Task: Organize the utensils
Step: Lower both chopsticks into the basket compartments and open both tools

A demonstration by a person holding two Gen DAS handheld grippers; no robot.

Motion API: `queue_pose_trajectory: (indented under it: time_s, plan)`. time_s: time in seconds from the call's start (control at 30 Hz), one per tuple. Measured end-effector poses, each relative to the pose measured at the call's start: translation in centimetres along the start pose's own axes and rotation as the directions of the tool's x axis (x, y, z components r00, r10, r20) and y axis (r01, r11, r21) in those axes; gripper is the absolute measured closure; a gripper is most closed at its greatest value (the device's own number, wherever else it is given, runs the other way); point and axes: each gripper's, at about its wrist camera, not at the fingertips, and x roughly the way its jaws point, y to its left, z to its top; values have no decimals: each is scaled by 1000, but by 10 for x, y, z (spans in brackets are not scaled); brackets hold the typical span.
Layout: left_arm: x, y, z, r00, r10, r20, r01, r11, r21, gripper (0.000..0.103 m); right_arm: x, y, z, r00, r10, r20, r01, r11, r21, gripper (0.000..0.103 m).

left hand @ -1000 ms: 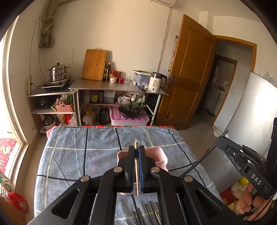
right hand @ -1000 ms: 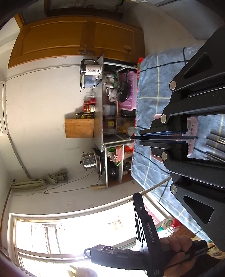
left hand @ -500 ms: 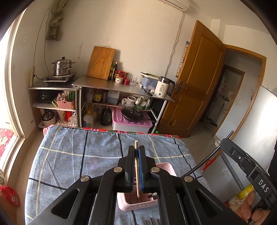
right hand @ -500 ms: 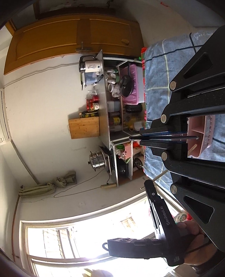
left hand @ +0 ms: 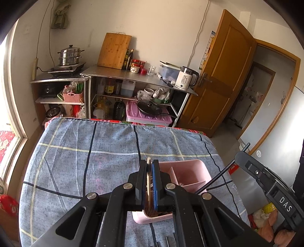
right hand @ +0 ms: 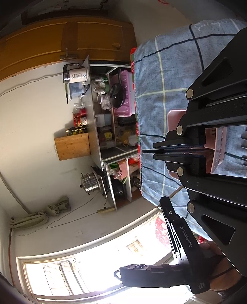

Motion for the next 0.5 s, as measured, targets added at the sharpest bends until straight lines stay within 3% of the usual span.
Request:
queue_pose_trajectory:
  time_s: [0.1, 0.2, 0.27, 0.5]
  plan:
    - [0, 0, -1, 1000, 7, 7, -7, 1000, 6, 95, 4, -3, -2, 1000, 6, -25, -6, 1000, 5, 99]
    - [-7, 0, -3, 1000, 15, 25, -15, 1000, 8, 81, 3, -3, -3, 1000, -2, -31, 2, 1000, 4, 97]
    - [-13, 0, -3, 999, 18, 44, -18, 1000, 9, 74, 0, -6, -2, 1000, -12, -28, 12, 1000, 6, 91]
    - [-42, 0, -12, 995, 29, 98, -30, 999, 13, 71, -23, -16, -4, 1000, -29, -1, 29, 1000, 8, 83]
